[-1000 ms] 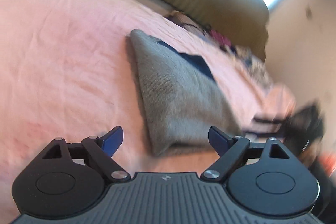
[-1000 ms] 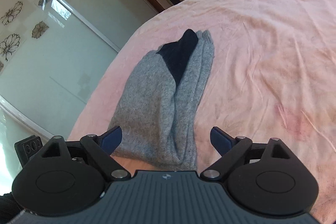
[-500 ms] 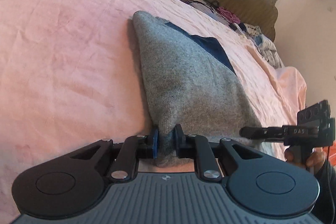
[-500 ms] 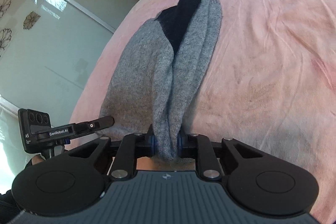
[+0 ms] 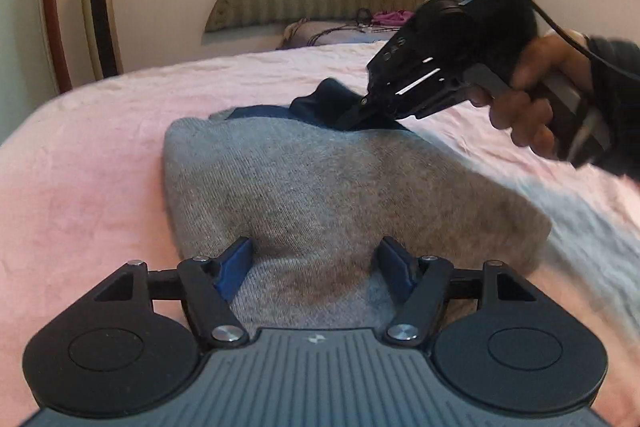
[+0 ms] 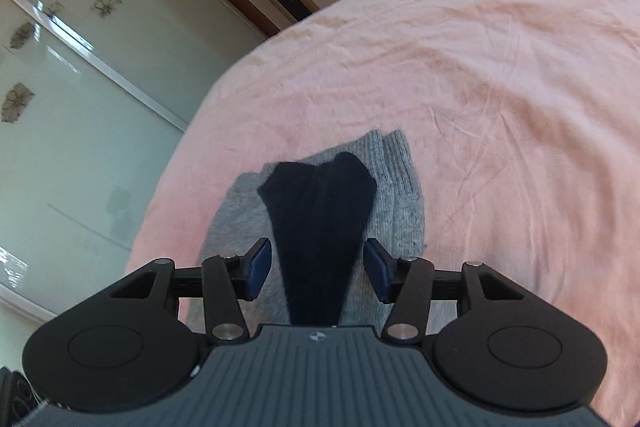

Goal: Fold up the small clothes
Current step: 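Open both grippers and pull them back from the folded sweater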

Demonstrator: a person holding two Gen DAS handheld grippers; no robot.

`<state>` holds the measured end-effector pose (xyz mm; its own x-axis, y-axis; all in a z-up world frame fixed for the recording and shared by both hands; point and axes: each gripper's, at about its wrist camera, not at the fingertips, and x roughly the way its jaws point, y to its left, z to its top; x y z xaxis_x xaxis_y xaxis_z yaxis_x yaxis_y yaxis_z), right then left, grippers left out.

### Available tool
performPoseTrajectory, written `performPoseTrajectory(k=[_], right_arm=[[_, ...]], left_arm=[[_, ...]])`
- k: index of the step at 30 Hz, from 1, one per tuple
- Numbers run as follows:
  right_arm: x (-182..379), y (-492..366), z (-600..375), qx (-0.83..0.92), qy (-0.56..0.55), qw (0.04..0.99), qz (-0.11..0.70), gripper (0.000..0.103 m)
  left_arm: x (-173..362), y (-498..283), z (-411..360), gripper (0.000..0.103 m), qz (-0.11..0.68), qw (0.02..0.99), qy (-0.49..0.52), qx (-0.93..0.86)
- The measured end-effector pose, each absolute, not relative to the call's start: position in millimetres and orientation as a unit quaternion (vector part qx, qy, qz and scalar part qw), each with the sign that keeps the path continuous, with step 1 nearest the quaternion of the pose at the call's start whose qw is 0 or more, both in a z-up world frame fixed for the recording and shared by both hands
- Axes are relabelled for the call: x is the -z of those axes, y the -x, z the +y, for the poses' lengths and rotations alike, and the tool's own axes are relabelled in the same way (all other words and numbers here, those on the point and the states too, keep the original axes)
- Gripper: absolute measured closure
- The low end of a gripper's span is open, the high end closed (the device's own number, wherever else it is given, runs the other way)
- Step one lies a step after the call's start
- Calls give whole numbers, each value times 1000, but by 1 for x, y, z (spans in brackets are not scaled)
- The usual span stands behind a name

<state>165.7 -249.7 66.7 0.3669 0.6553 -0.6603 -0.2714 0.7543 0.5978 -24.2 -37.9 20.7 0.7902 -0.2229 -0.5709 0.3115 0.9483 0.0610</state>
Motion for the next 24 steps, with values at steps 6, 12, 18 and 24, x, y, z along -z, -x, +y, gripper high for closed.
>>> performPoseTrajectory(k=[6, 12, 18, 24], right_arm=[[-54, -166, -251, -282, -181, 809, 483, 100], [-109, -94, -260, -279, -163, 868, 377, 76], [-80, -85, -225, -311, -123, 835, 437, 76], [-90, -70, -252, -283, -165, 851, 411, 84]], left_arm=[[-22, 29, -34, 30, 286, 944, -83, 140], [-42, 54, -19, 31, 282, 948, -23, 143], [-23, 42, -30, 27, 303, 943, -43, 128], [-41, 61, -11, 27, 320, 938, 18, 131]])
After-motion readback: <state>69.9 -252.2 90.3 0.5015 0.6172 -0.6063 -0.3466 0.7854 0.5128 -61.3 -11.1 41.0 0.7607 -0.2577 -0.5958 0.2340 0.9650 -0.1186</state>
